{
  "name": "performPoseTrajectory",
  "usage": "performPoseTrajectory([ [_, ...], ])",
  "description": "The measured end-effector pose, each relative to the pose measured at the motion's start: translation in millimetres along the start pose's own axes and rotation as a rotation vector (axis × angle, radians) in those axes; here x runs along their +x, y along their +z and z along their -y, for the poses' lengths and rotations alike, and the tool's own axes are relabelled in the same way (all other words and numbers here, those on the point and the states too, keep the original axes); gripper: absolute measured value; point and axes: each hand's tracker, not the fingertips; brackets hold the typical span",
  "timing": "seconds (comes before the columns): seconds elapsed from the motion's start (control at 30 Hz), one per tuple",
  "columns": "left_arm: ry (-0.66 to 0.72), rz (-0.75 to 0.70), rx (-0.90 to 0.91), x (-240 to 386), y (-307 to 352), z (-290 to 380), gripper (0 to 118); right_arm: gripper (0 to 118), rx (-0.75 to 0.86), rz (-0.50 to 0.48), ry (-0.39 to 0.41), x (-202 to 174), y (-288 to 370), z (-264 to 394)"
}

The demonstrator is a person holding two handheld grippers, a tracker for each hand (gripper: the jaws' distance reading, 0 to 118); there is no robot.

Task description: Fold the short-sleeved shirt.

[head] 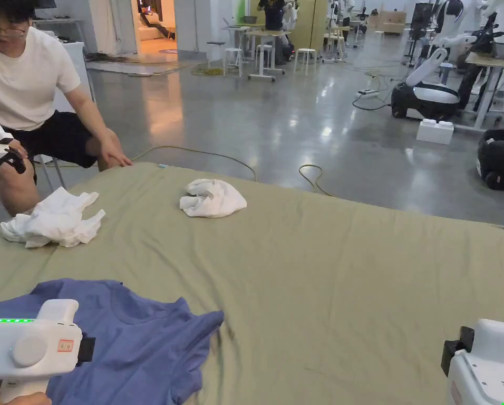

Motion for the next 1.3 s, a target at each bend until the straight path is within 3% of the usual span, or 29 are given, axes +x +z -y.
performPoseTrajectory([
  [0.07,0.021,-0.017,-0.050,-19,-28,1,19,0,-0.017,0.004,0.007,-4,0,2],
  [0.13,0.040,-0.040,-0.113,-27,-49,5,70,0,-0.031,0.000,0.012,-8,-1,5],
  [0.17,0.043,-0.041,-0.132,-30,-59,8,83,0,-0.036,0.004,0.013,-9,0,4],
  [0.3,0.087,-0.019,-0.175,-41,-96,10,84,0,-0.059,0.010,0.044,-13,-2,10],
  [0.4,0.005,-0.051,-0.197,-29,-110,18,85,0,-0.073,0.013,0.055,-17,-5,13],
  [0.47,-0.014,-0.080,-0.194,-19,-105,18,82,0,-0.085,0.015,0.055,-12,-17,27],
  [0.5,-0.018,-0.078,-0.192,-16,-102,17,72,0,-0.088,0.016,0.056,-14,-18,28],
  [0.53,-0.041,-0.065,-0.160,-13,-99,17,56,0,-0.090,0.015,0.055,-15,-19,28],
  [0.6,-0.059,-0.031,-0.126,-9,-100,19,9,0,-0.093,0.013,0.050,-22,-17,18],
  [0.73,-0.097,-0.075,-0.124,-1,-107,24,6,0,-0.100,0.003,0.049,-28,-20,20],
  [0.83,0.008,-0.020,-0.085,-14,-97,19,5,0,-0.098,-0.003,0.051,-28,-20,20],
  [0.93,0.057,0.036,0.050,-17,-68,13,5,0,-0.087,-0.009,0.043,-23,-21,20],
  [1.3,0.023,0.180,0.420,40,62,-57,5,0,-0.020,-0.019,0.003,-14,-4,-2],
])
